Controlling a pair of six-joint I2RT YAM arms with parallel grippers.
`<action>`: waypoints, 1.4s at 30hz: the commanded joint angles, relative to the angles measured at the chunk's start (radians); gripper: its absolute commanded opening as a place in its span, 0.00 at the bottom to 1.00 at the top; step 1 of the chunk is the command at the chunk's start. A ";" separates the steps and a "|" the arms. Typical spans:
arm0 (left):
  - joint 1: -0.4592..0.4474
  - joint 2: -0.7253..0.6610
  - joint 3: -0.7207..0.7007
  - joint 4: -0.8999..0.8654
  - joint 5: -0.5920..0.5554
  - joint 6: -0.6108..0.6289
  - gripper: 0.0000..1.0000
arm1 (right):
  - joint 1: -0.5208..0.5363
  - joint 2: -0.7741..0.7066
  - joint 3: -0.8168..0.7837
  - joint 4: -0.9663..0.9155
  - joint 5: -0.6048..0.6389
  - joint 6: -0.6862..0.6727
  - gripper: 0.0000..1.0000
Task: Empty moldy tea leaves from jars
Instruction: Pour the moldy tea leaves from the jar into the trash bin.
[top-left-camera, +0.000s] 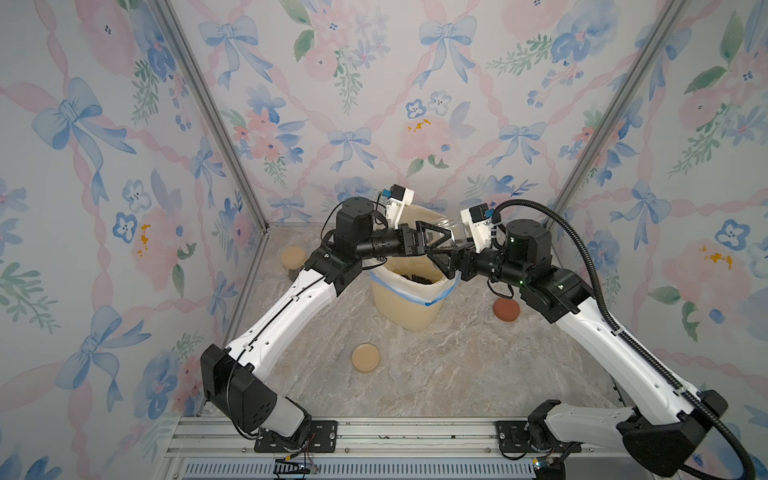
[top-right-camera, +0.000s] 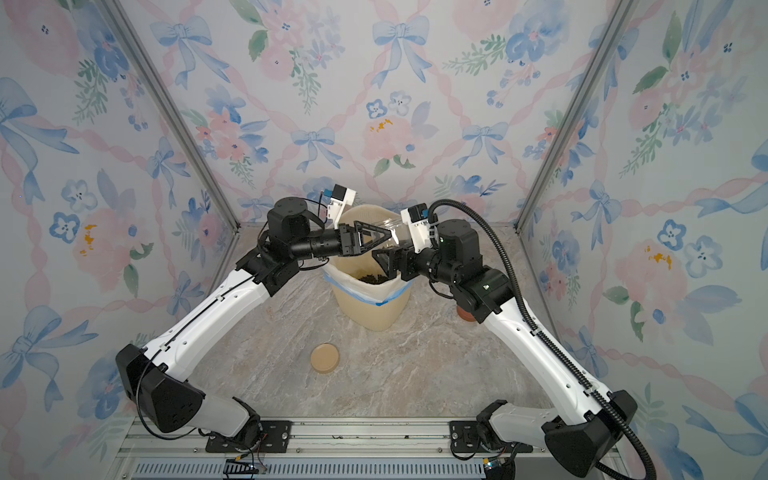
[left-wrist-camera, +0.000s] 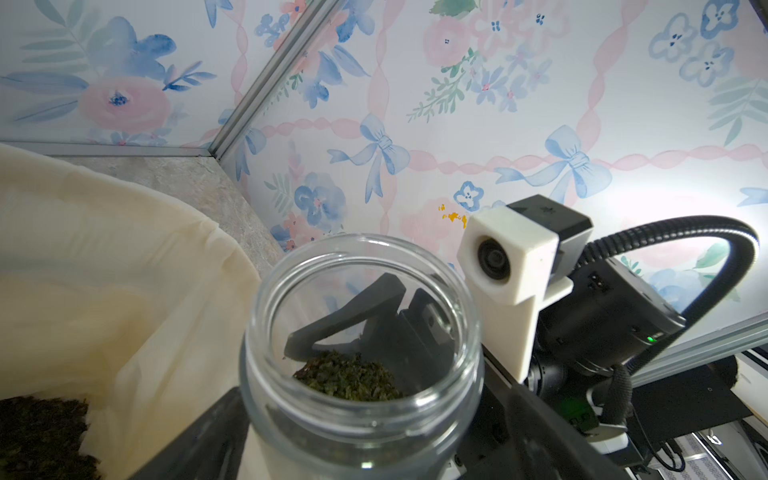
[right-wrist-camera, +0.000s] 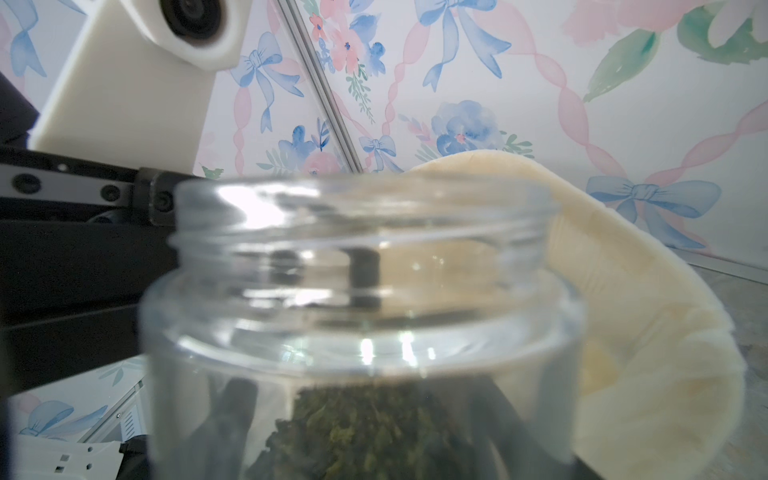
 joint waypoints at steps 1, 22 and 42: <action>-0.005 0.010 -0.015 0.064 0.057 -0.023 0.96 | 0.019 -0.022 0.004 0.080 -0.020 -0.014 0.72; -0.035 0.033 -0.021 0.065 0.024 0.024 0.93 | 0.050 -0.028 -0.017 0.106 -0.061 -0.006 0.73; -0.008 0.038 0.024 0.080 -0.074 -0.124 0.69 | 0.047 -0.064 -0.091 0.137 0.021 -0.101 0.97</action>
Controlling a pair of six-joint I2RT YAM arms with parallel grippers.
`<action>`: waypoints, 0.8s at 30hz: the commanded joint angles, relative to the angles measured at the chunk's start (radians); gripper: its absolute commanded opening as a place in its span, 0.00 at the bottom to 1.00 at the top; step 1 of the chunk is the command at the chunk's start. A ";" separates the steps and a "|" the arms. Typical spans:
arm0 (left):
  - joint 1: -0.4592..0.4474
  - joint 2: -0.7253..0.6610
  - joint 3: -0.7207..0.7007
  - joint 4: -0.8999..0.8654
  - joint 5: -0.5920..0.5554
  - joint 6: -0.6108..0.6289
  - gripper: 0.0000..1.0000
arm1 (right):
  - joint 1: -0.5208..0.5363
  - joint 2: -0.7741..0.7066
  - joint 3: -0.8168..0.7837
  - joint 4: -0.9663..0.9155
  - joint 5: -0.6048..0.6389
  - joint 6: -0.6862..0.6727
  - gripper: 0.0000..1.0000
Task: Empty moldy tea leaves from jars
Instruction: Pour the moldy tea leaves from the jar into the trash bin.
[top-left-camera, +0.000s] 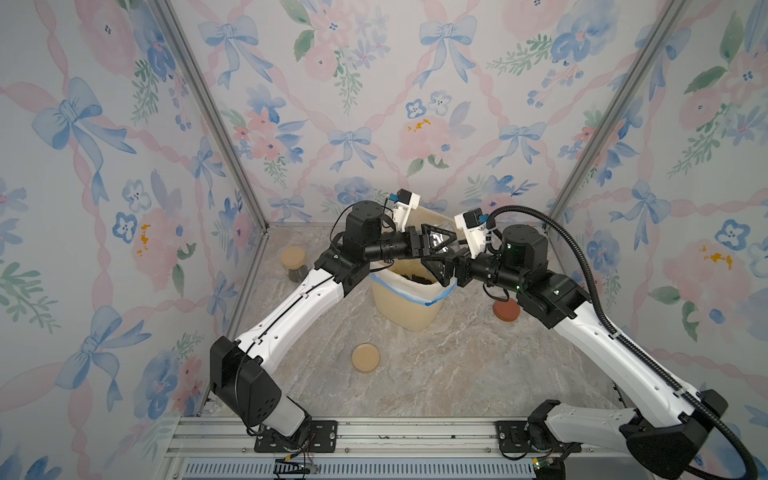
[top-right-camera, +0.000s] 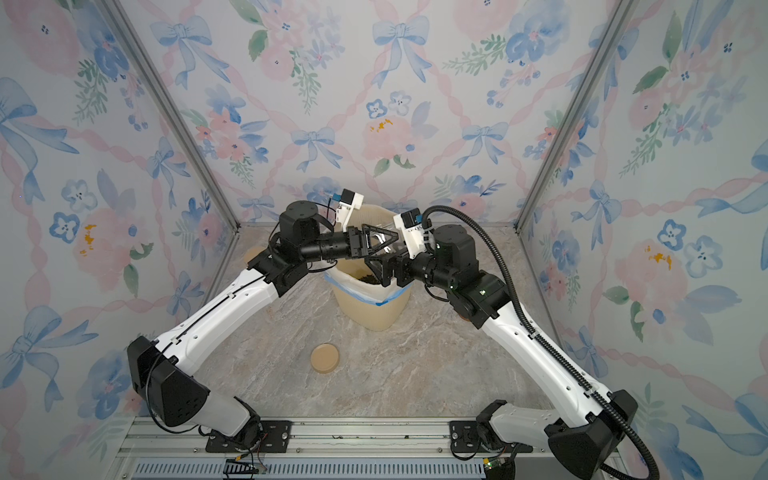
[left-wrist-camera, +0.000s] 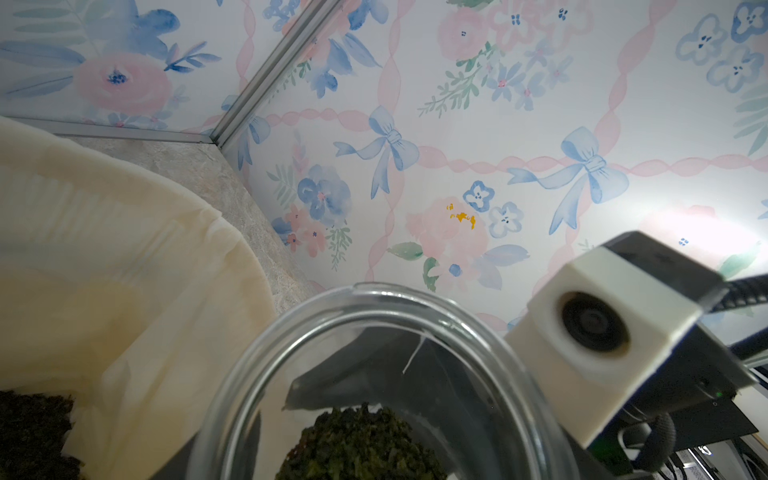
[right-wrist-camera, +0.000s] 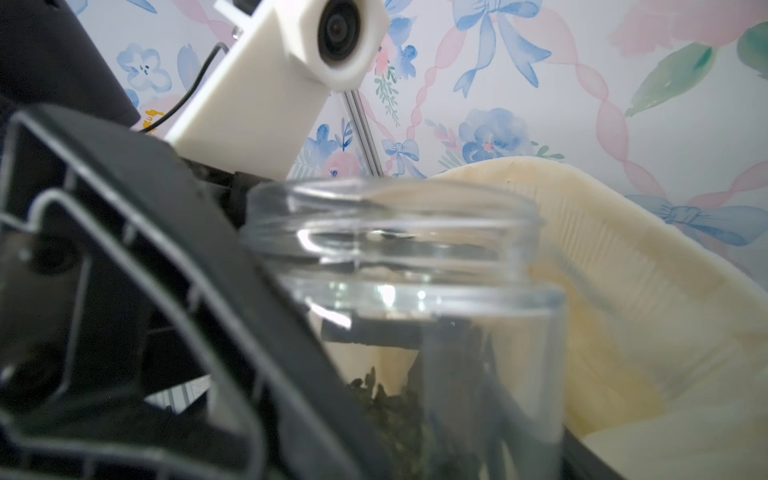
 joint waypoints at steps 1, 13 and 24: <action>0.016 -0.003 0.039 0.049 -0.035 -0.095 0.69 | 0.010 -0.044 -0.034 0.069 0.050 -0.066 0.98; 0.030 -0.017 -0.023 0.166 0.009 -0.420 0.69 | 0.074 -0.073 -0.166 0.293 0.209 -0.177 0.98; 0.030 -0.028 -0.041 0.189 0.068 -0.507 0.70 | 0.118 -0.040 -0.230 0.512 0.327 -0.255 0.99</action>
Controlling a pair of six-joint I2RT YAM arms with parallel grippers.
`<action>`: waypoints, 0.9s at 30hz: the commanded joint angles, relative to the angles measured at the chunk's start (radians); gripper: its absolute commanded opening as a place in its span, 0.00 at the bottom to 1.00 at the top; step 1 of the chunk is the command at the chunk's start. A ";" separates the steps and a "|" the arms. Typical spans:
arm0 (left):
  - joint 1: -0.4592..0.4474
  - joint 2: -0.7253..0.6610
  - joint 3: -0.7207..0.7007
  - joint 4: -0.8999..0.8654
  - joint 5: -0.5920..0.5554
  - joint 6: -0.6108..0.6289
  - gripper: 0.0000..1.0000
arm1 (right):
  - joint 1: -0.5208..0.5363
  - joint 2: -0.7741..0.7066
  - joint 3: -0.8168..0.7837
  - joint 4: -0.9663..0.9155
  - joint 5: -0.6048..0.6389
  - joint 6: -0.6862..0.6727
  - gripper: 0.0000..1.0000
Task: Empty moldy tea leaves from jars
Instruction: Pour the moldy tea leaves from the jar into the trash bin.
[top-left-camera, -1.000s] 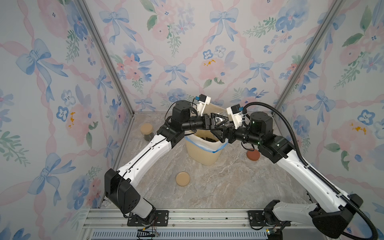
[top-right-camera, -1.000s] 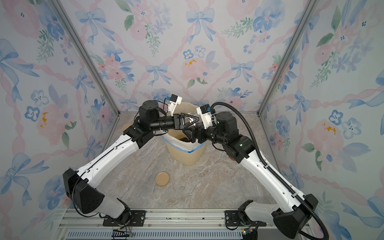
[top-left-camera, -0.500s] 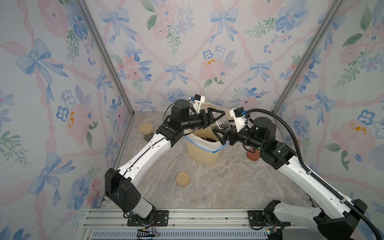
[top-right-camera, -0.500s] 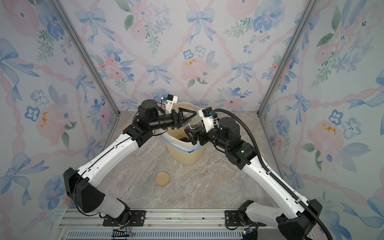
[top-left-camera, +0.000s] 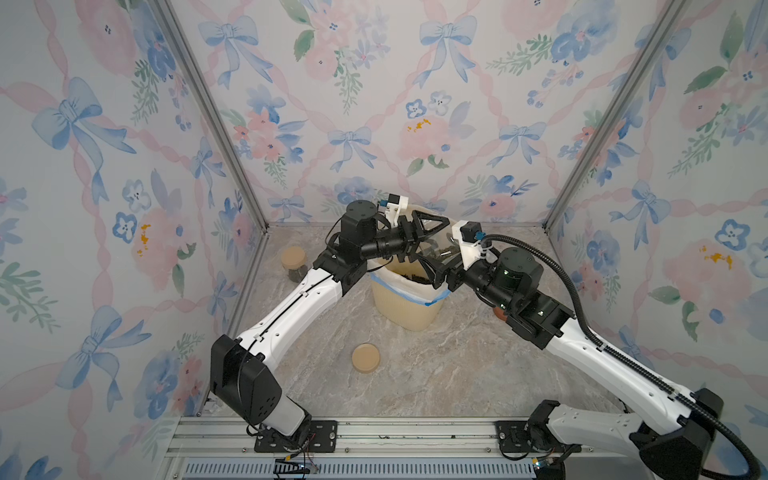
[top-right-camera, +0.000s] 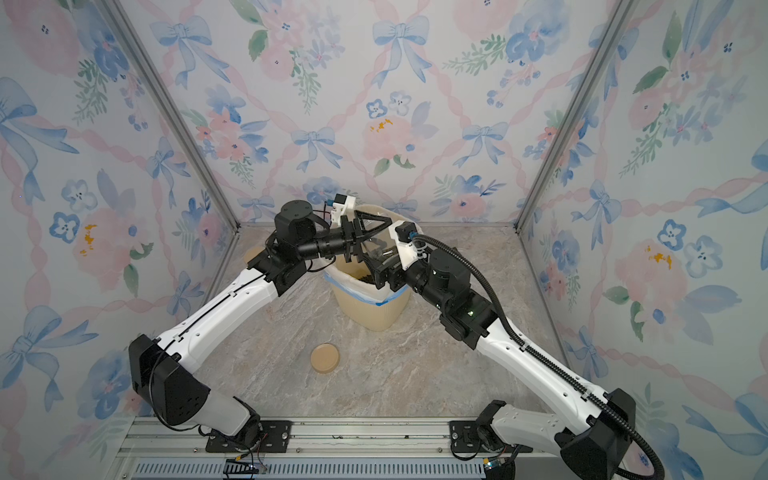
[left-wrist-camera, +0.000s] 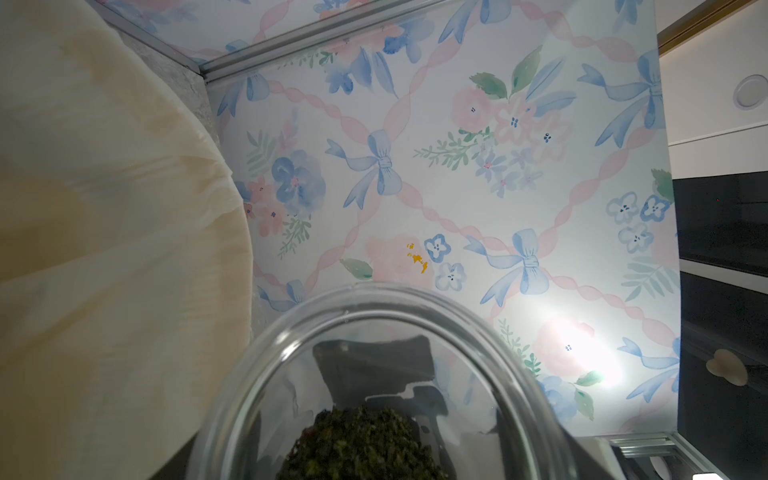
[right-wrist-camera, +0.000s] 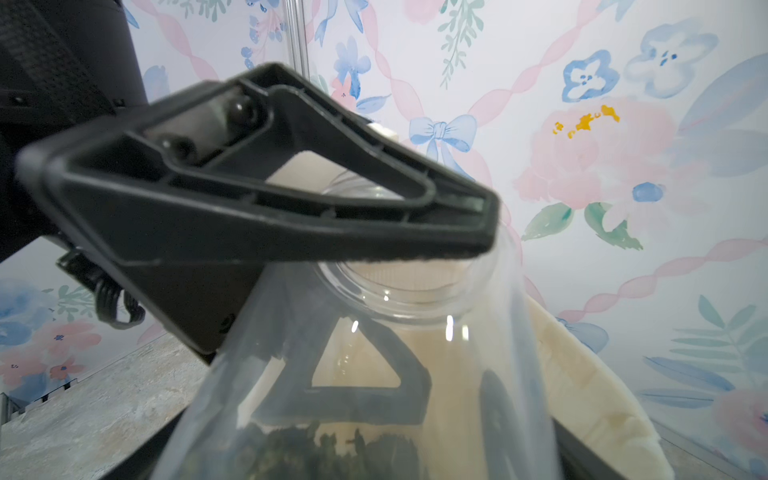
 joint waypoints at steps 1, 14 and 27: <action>0.002 -0.031 -0.003 0.082 0.039 -0.043 0.70 | 0.012 0.014 -0.019 0.131 0.037 -0.026 0.99; 0.008 -0.047 -0.053 0.168 0.054 -0.132 0.71 | 0.009 0.026 -0.021 0.153 0.028 -0.023 0.96; 0.010 -0.056 -0.104 0.260 0.068 -0.212 0.72 | 0.011 0.009 -0.048 0.209 0.031 -0.016 0.80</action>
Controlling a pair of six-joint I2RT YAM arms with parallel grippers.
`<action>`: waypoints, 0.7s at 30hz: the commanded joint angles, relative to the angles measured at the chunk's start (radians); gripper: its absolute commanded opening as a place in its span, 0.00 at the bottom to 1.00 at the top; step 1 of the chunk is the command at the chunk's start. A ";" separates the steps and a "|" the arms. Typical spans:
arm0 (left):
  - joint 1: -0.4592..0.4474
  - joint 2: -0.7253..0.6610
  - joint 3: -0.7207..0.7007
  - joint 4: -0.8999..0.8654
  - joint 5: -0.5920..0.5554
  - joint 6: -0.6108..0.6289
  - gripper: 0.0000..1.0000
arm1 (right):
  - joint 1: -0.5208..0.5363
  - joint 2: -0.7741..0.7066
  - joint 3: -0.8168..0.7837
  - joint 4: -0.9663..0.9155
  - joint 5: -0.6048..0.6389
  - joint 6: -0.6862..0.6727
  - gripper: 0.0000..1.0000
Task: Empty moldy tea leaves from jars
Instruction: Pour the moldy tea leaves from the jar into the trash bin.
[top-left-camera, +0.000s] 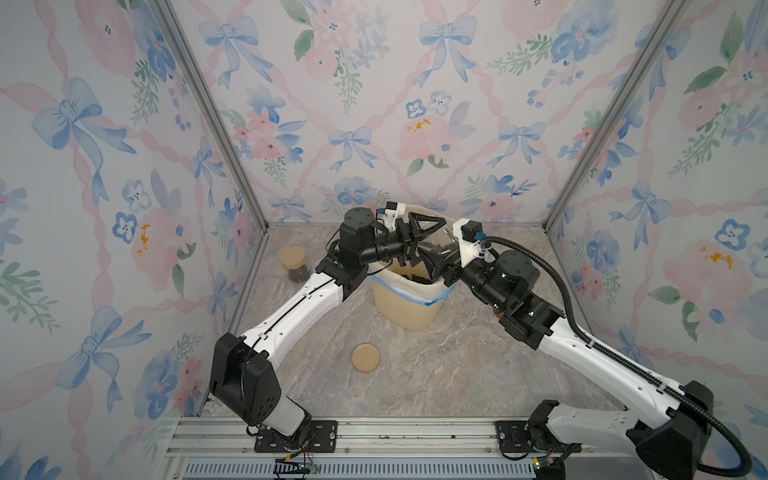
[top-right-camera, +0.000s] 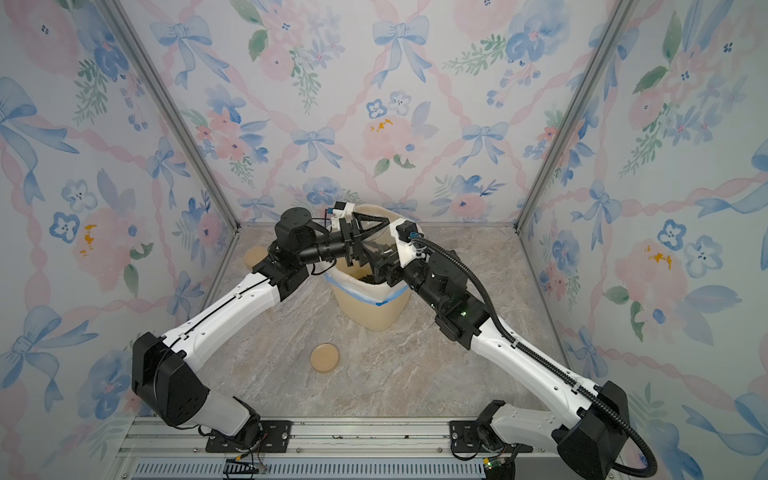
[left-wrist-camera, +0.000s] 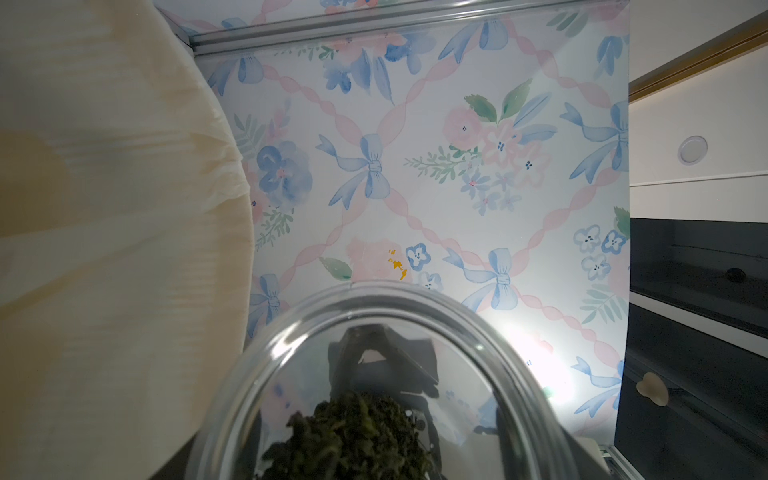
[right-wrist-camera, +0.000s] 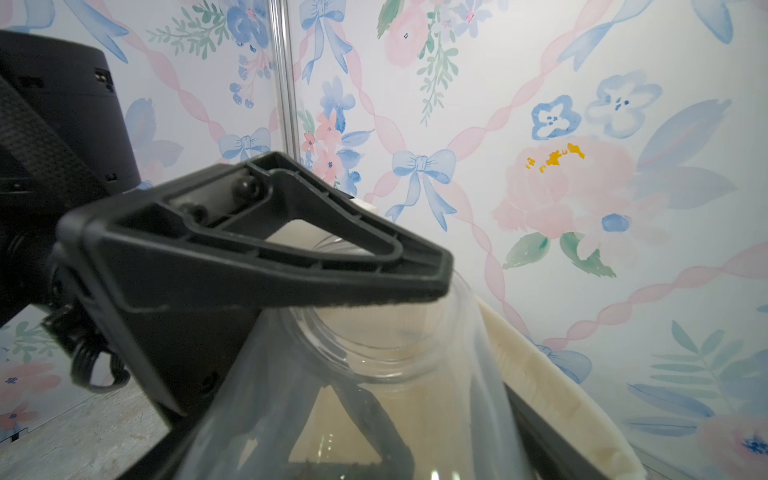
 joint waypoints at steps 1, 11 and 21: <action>0.002 -0.050 -0.010 0.097 0.060 -0.039 0.72 | 0.011 -0.016 -0.006 0.062 -0.012 -0.006 0.77; 0.012 -0.041 -0.032 0.122 0.061 -0.037 0.90 | 0.006 -0.031 0.018 0.034 -0.054 0.008 0.61; 0.044 -0.052 -0.055 0.123 0.045 -0.007 0.98 | -0.029 -0.043 0.055 0.008 -0.086 0.083 0.59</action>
